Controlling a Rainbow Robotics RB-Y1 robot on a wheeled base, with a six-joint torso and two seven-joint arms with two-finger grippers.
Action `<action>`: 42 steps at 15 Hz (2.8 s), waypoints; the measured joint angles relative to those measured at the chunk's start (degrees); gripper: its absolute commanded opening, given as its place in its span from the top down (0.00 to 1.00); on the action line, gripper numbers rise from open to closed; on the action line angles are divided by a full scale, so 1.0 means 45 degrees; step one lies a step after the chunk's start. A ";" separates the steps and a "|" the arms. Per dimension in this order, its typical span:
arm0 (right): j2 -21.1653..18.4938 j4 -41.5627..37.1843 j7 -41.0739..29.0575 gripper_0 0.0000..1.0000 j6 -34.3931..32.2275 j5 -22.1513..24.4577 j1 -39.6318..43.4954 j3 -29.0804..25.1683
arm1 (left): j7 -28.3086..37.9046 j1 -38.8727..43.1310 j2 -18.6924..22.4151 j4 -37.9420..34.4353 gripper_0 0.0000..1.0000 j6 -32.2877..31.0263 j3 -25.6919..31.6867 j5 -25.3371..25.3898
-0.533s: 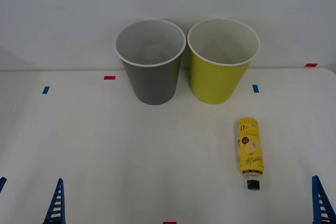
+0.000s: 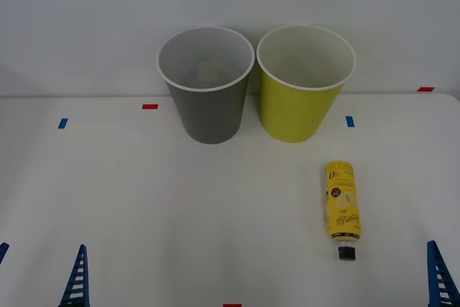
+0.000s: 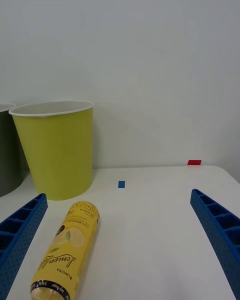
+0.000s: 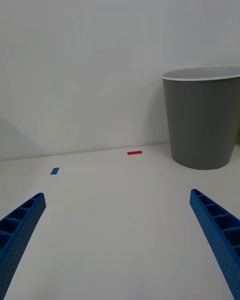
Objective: Put cans in the gray bin and PET bottles in the light green bin.
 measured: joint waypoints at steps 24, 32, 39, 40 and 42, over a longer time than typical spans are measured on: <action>0.0000 0.0000 0.0000 0.00 0.0000 0.0000 0.0000 0.0000 | 0.0000 0.0000 0.0000 0.0000 0.00 0.0000 0.0000 0.0000; 0.0152 0.0409 0.0025 0.00 0.0162 -0.0027 -0.0120 0.0088 | 0.0000 0.0000 0.0000 0.0000 0.00 0.0000 0.0000 0.0000; -0.0156 -0.0597 0.0142 0.10 0.2283 -0.0645 -0.0098 0.0909 | 0.0000 0.0000 0.0000 -0.0001 0.00 0.0000 0.0000 0.0000; -0.0284 -0.1162 0.0152 0.10 0.3489 -0.0687 -0.0113 0.1066 | 0.0000 0.0000 0.0000 -0.0001 0.00 0.0000 0.0000 0.0000; -0.0634 -0.2342 0.0167 0.11 0.6081 -0.0856 -0.0333 0.1348 | 0.0000 0.0000 0.0000 -0.0001 0.00 0.0000 0.0000 0.0000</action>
